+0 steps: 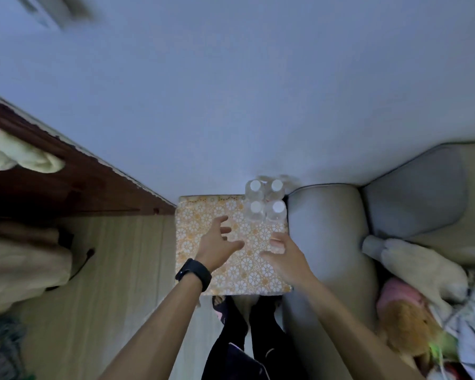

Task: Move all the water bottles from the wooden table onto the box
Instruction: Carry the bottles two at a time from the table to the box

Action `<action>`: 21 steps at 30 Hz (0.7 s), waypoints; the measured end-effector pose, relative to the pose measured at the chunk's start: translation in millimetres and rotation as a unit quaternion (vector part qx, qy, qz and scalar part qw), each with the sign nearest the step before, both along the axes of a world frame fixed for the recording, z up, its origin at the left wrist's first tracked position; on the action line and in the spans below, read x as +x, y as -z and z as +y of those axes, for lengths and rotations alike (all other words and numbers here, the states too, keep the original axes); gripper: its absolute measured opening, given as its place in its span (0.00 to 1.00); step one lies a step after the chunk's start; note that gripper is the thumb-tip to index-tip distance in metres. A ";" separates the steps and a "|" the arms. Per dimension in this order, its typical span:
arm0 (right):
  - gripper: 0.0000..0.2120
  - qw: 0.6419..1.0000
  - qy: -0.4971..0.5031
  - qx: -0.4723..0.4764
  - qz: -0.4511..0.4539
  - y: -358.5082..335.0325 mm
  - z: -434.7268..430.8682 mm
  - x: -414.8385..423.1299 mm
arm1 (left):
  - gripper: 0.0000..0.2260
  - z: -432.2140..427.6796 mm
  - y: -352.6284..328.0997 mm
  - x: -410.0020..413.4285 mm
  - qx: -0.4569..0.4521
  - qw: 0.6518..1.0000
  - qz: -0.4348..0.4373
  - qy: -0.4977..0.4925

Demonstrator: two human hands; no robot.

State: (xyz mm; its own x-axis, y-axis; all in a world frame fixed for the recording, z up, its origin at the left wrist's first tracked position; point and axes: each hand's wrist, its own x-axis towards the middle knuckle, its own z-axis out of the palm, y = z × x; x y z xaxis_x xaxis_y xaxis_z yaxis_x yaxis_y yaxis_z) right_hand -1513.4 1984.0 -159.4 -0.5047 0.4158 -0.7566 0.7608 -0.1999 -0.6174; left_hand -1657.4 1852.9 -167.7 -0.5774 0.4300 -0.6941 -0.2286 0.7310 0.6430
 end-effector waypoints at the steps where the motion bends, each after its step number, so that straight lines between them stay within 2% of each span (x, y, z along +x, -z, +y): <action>1: 0.26 1.000 0.000 0.003 0.013 -18.1 -7.7 -0.4 | 0.35 -8.7 -15.2 0.8 0.007 1.000 0.010 -0.003; 5: 0.17 0.996 -0.034 0.042 0.069 -88.6 -33.5 1.1 | 0.32 -46.1 -75.1 1.7 0.031 0.998 0.053 0.006; 12: 0.10 0.974 -0.086 0.123 0.168 -169.0 -41.8 -2.6 | 0.26 -105.3 -156.2 -24.8 0.065 0.985 0.155 -0.028; 16: 0.09 0.952 -0.144 0.166 0.214 -196.9 -42.0 -16.7 | 0.27 -135.0 -179.2 -26.3 0.072 0.973 0.203 -0.084; 21: 0.08 0.933 -0.196 0.154 0.260 -209.6 -59.2 -31.1 | 0.26 -179.6 -181.5 7.0 0.031 0.965 0.217 -0.145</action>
